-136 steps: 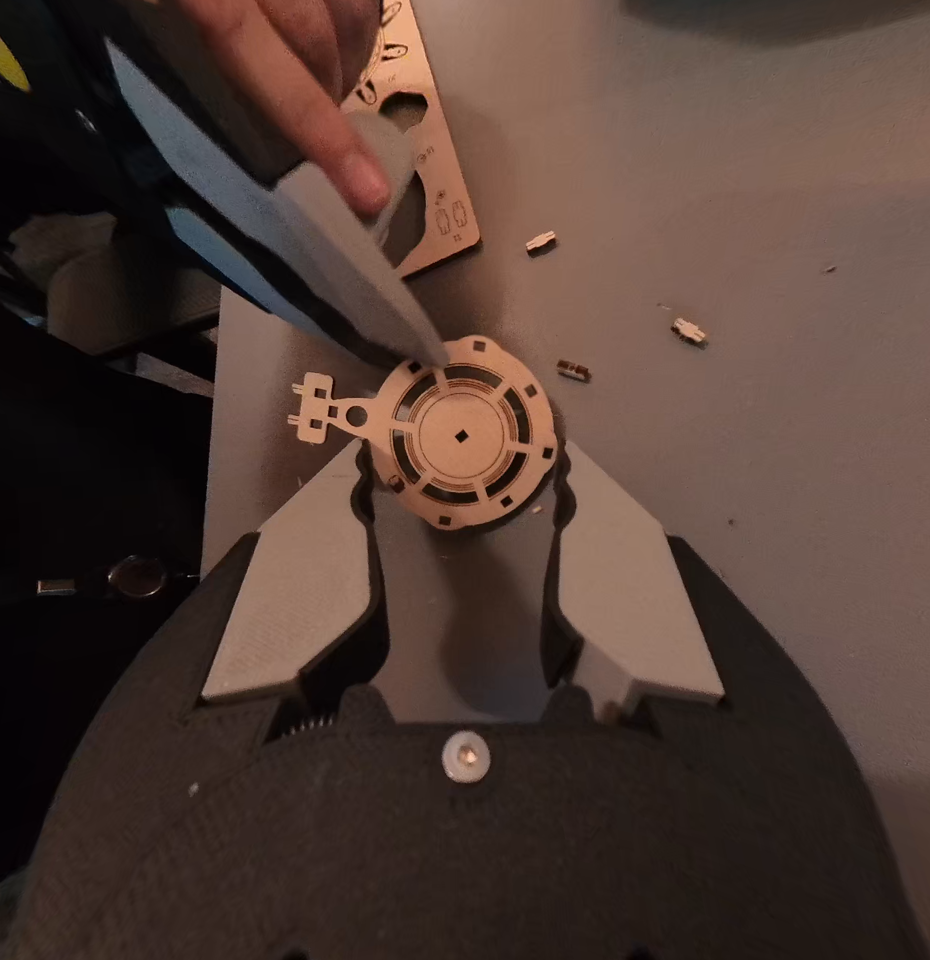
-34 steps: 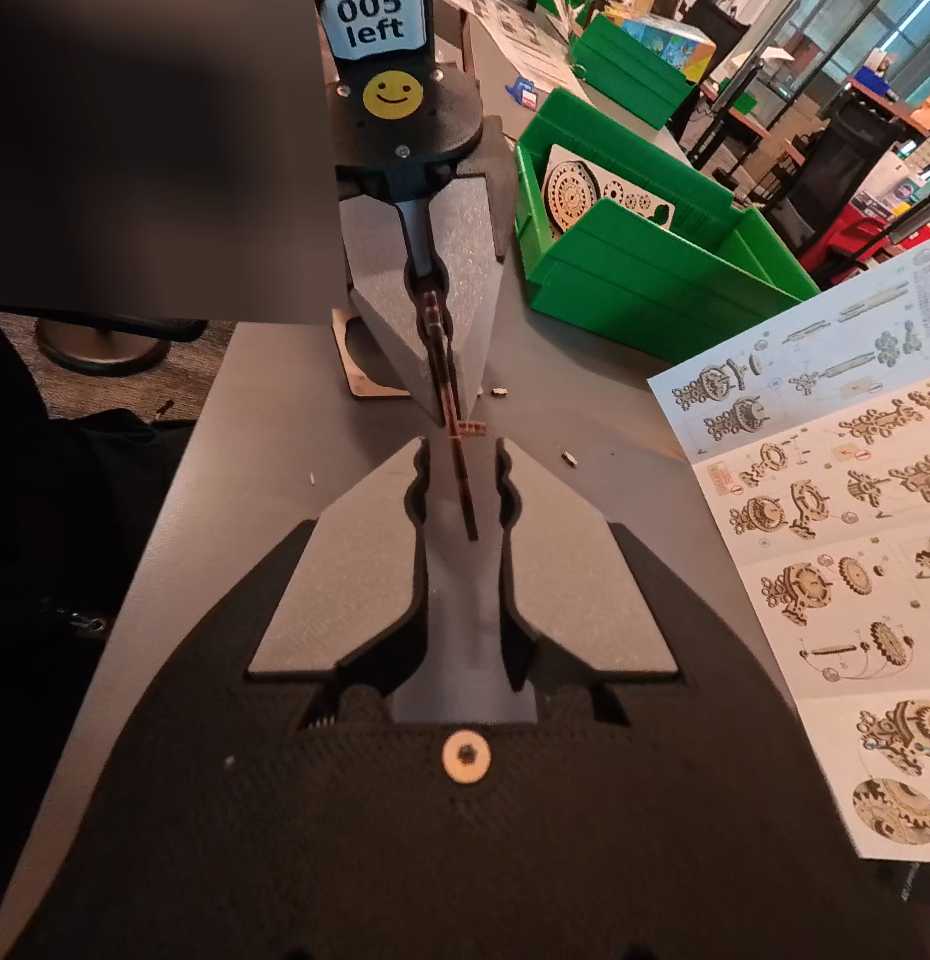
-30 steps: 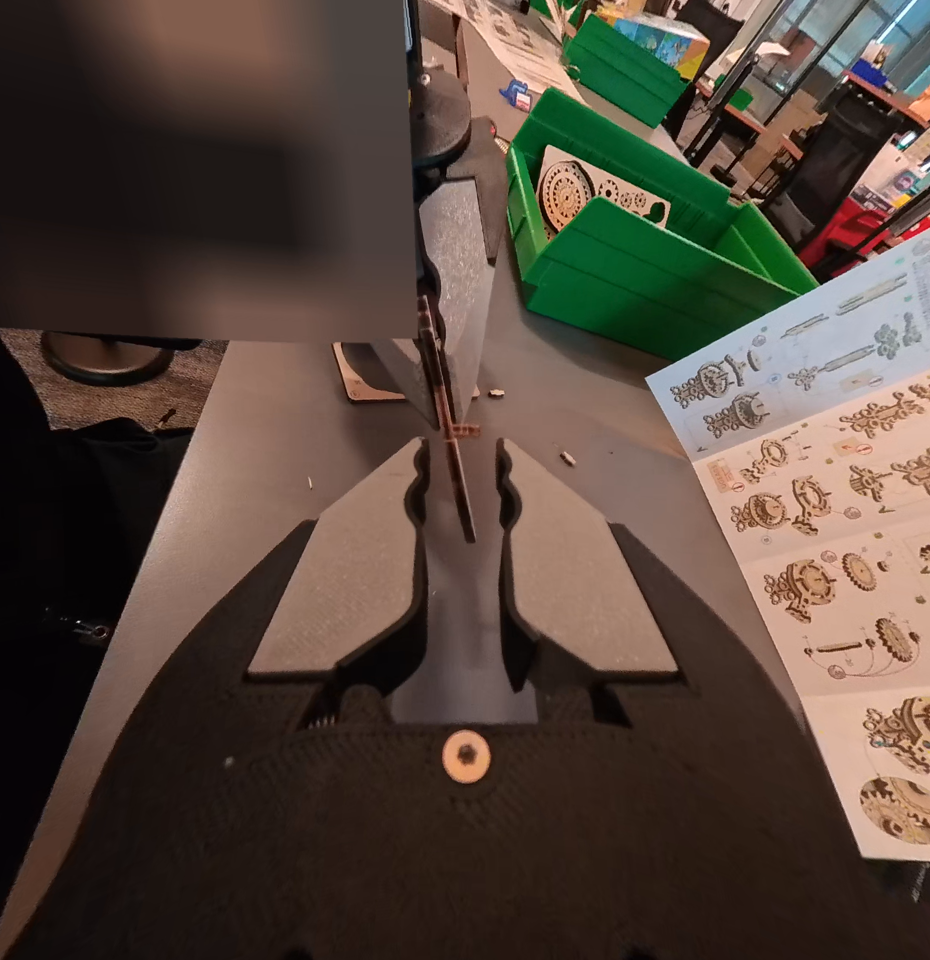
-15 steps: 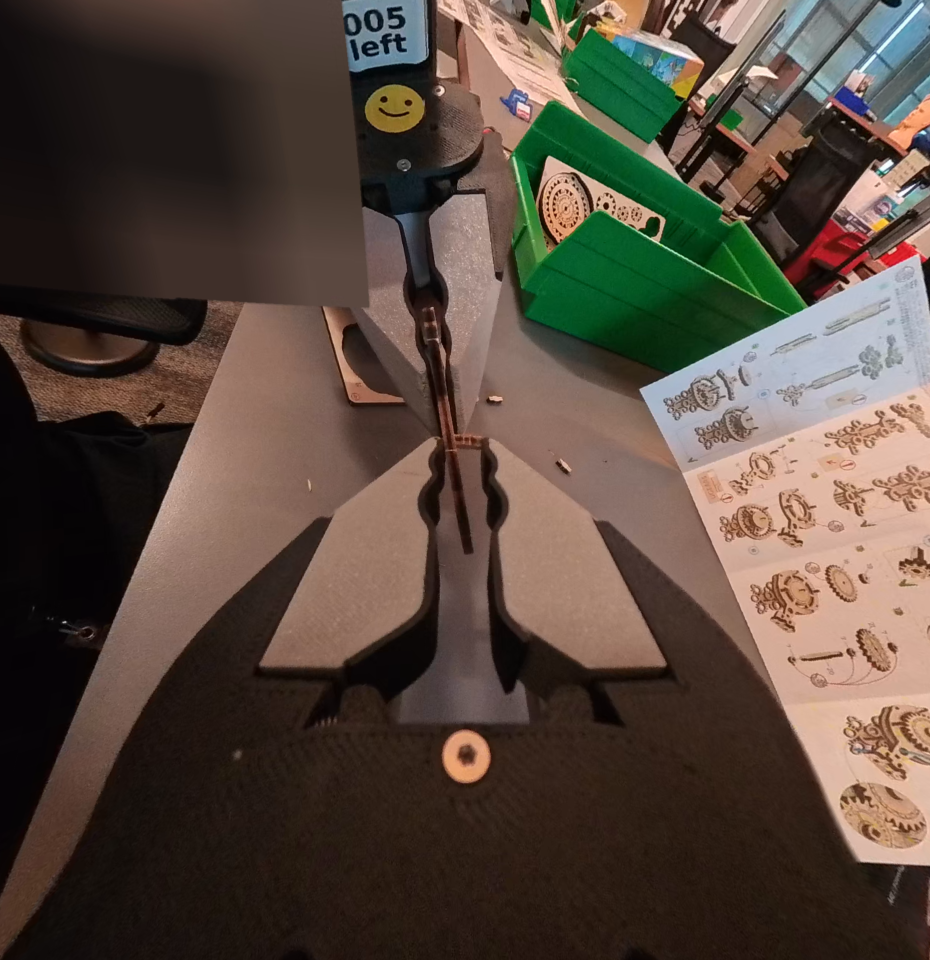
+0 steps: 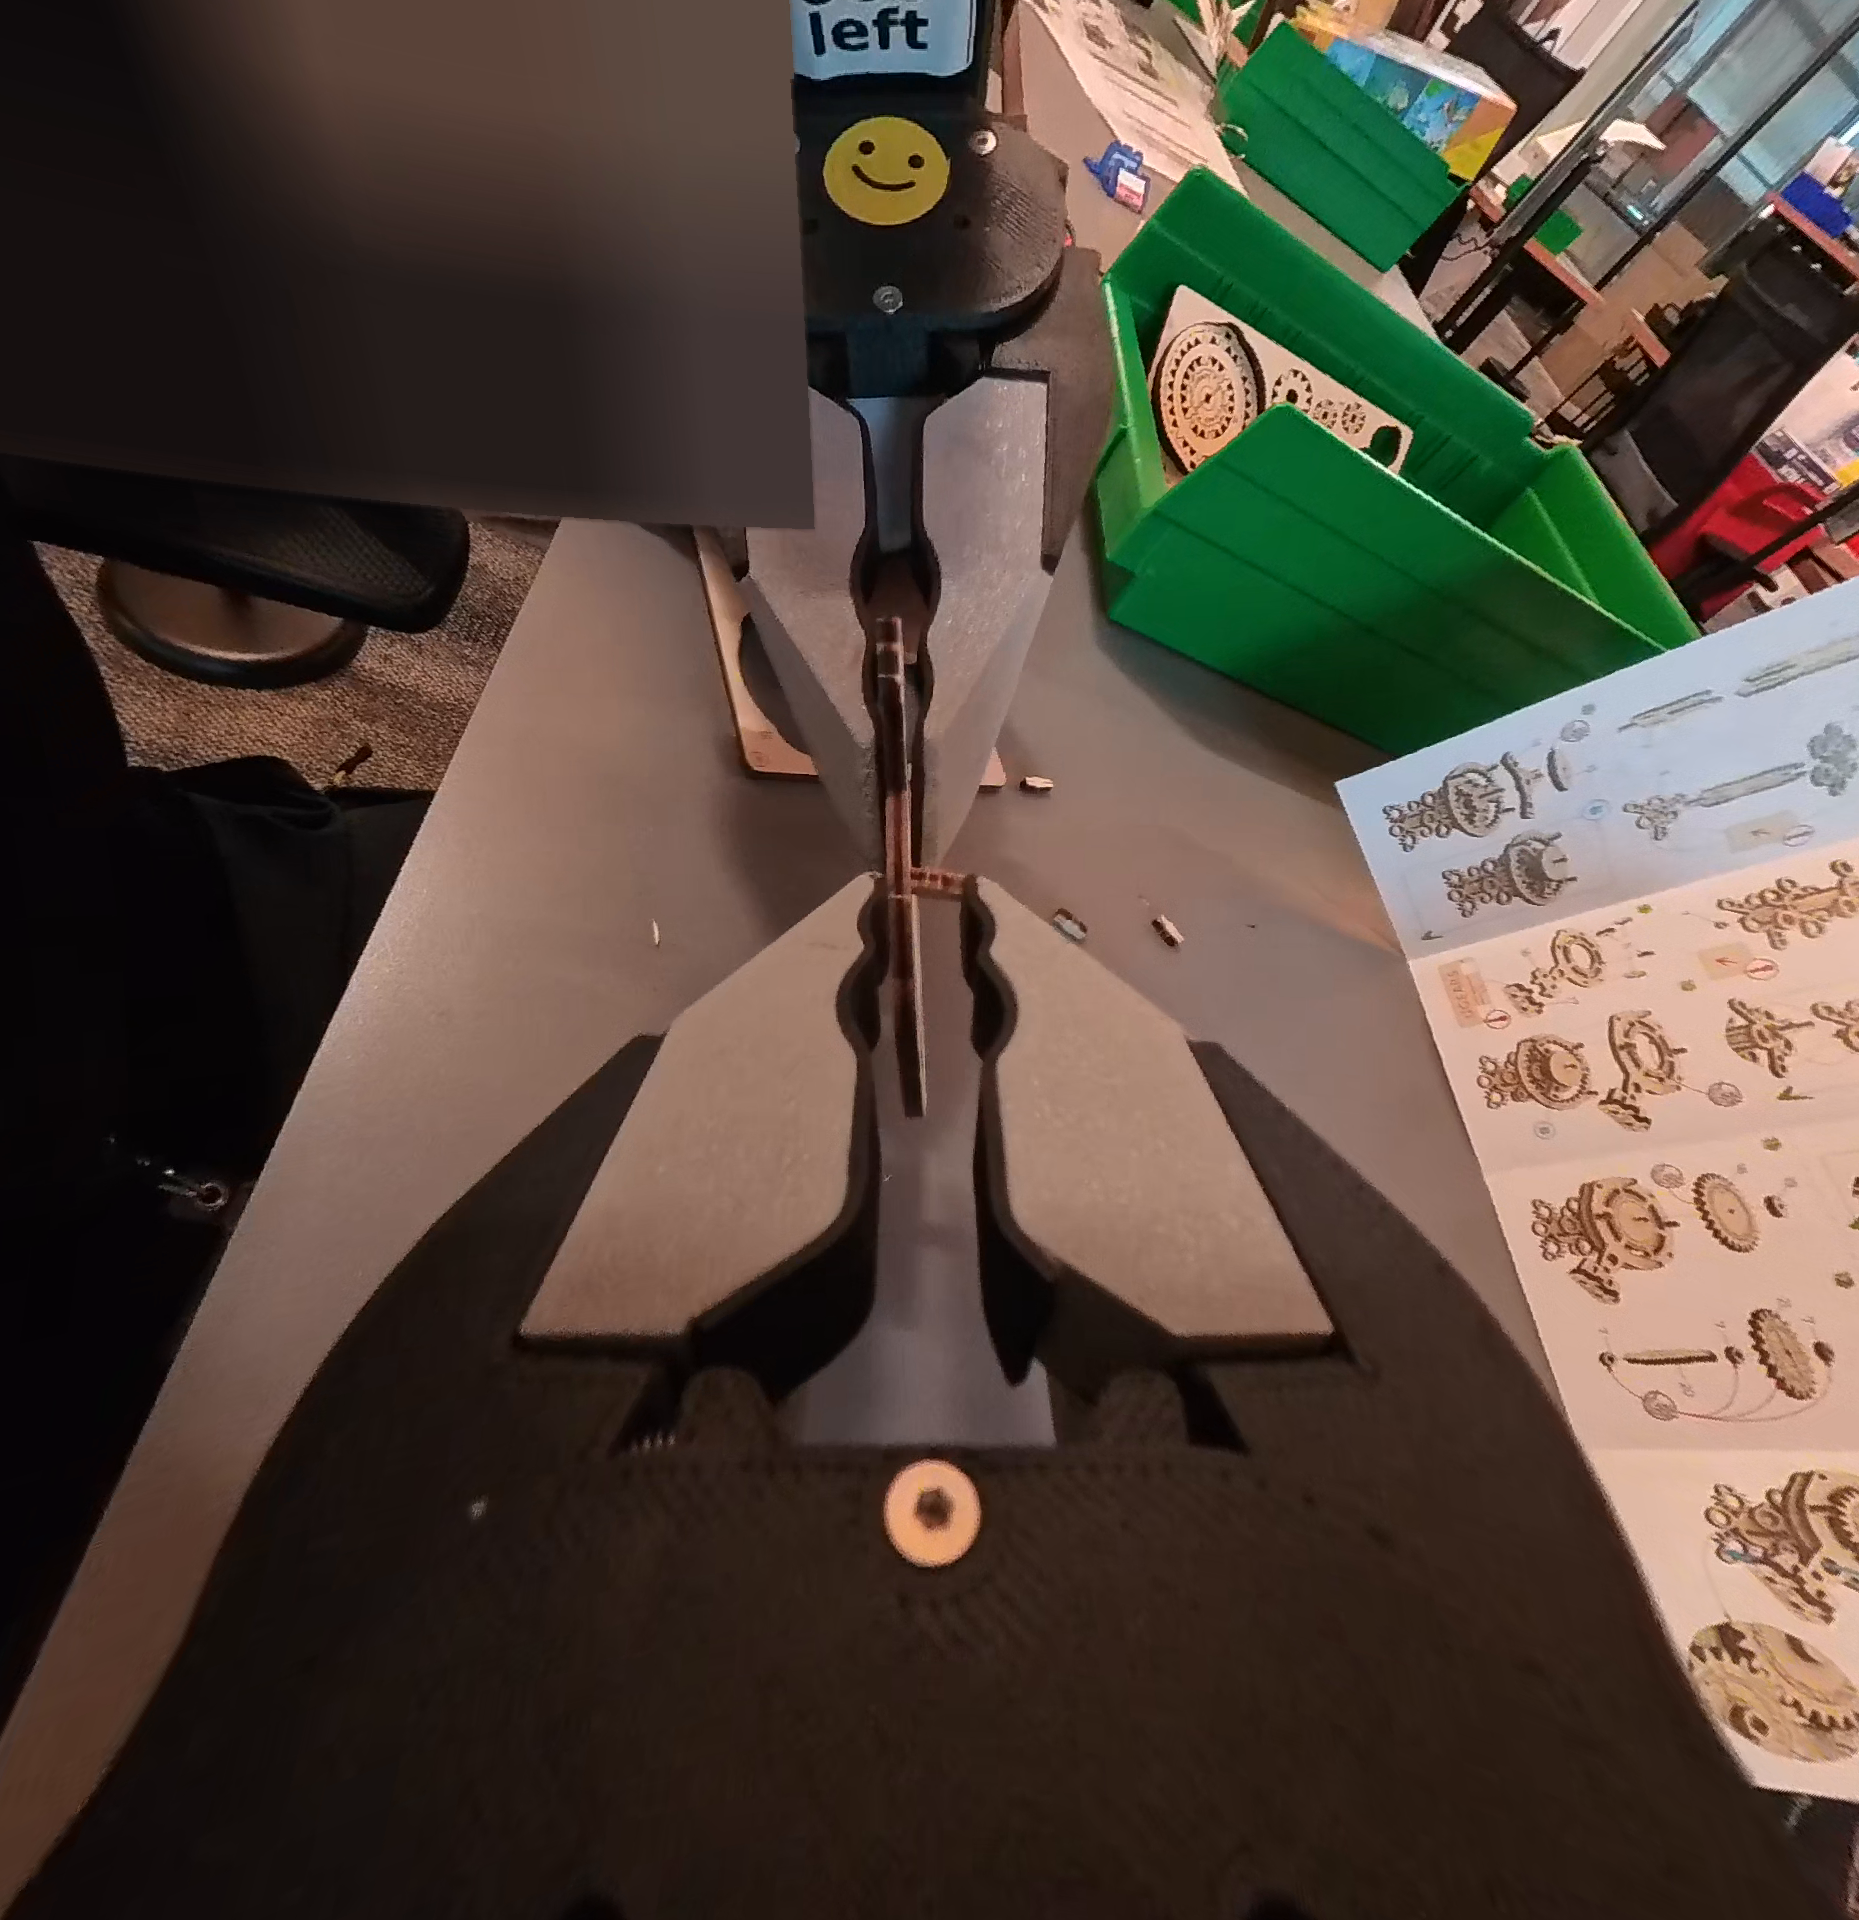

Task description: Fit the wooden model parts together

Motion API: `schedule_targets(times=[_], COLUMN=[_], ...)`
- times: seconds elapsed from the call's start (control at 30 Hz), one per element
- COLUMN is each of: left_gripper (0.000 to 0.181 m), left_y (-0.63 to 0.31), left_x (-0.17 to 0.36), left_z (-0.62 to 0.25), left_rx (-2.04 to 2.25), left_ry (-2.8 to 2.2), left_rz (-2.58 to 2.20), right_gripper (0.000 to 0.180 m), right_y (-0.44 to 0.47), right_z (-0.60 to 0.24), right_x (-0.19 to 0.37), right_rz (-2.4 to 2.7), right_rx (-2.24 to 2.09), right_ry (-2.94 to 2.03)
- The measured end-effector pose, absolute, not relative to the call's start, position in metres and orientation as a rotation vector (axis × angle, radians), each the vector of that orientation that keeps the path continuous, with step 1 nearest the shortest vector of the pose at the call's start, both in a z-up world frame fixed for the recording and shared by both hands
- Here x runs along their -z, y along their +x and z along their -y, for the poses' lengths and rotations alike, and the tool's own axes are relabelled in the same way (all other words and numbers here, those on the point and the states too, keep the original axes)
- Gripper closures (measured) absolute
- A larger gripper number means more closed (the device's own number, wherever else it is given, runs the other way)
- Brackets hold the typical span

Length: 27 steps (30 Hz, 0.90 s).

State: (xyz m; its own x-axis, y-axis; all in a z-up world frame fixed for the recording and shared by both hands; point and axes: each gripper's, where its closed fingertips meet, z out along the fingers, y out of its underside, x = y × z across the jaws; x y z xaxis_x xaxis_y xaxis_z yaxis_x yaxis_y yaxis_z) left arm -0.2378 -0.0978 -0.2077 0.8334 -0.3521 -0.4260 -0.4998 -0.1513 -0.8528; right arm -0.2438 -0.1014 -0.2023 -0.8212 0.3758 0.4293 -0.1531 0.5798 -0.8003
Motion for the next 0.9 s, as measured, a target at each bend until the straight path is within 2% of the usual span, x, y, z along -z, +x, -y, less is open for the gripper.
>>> schedule_targets(times=[0.9], left_gripper=[0.18], left_y=[-0.235], left_x=[0.2143], left_z=[0.0985], left_rx=[-0.136], left_ry=[-1.797], left_rz=[-0.683], right_gripper=[0.17], right_y=[-0.2406], right_z=[0.1036], right_x=[0.2089], right_rz=[2.266], right_rx=[-1.154], right_ry=[-0.15])
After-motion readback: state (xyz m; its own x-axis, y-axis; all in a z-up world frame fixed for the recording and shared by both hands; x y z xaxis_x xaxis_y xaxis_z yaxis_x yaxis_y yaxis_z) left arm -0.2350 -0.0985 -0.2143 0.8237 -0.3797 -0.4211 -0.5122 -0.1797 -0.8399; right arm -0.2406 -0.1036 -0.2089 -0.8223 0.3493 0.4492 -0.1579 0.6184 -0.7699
